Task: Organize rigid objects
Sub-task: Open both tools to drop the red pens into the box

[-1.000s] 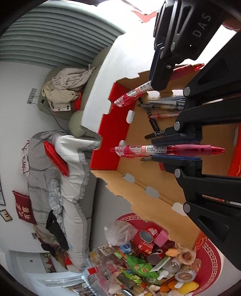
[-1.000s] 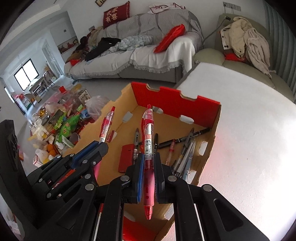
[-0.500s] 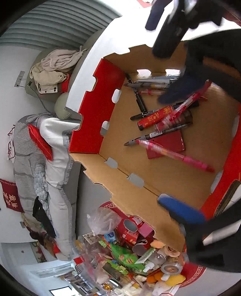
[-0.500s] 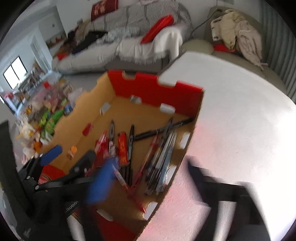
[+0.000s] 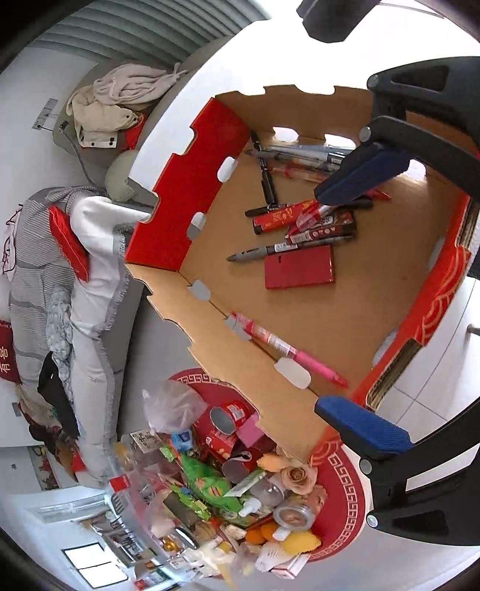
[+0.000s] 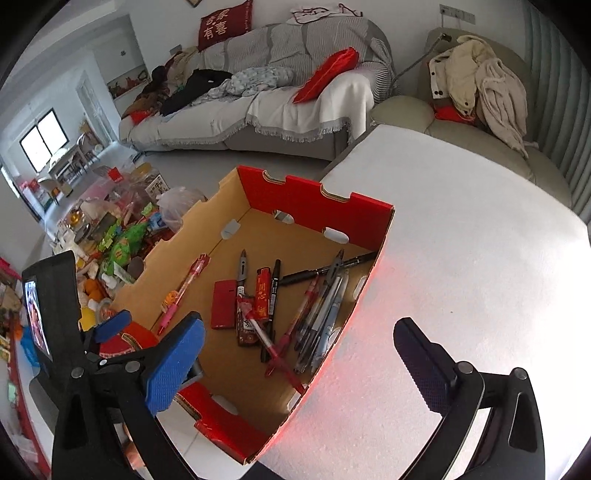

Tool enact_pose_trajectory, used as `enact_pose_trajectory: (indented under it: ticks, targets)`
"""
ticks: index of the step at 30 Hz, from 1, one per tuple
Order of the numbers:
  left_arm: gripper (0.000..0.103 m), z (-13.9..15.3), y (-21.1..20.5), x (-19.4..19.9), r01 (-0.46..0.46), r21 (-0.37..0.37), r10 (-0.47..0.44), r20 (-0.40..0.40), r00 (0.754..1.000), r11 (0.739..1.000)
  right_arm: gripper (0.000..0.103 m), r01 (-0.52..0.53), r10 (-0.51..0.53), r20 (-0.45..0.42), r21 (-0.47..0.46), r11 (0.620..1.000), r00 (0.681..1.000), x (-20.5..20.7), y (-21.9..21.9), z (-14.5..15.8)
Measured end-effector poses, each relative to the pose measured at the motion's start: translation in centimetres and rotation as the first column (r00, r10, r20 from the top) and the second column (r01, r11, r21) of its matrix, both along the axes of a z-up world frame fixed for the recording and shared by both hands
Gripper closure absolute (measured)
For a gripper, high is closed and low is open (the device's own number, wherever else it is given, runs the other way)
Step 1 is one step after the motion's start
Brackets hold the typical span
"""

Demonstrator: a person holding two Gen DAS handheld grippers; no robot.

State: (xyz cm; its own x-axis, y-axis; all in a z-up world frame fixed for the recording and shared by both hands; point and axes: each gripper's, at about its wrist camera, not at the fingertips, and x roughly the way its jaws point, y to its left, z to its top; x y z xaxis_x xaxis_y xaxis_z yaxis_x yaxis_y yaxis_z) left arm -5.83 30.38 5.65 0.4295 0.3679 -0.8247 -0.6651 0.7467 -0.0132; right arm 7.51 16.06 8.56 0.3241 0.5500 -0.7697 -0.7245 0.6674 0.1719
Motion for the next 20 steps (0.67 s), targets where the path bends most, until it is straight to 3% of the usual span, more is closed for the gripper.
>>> enact_pose_trajectory:
  ticks: [20]
  targets:
    - [0.000, 0.6, -0.7, -0.5, 0.019, 0.032, -0.019, -0.012, 1.000, 0.999, 0.000, -0.039, 0.038, -0.021, -0.039, 0.998, 0.999, -0.7, 1.9, -0.7]
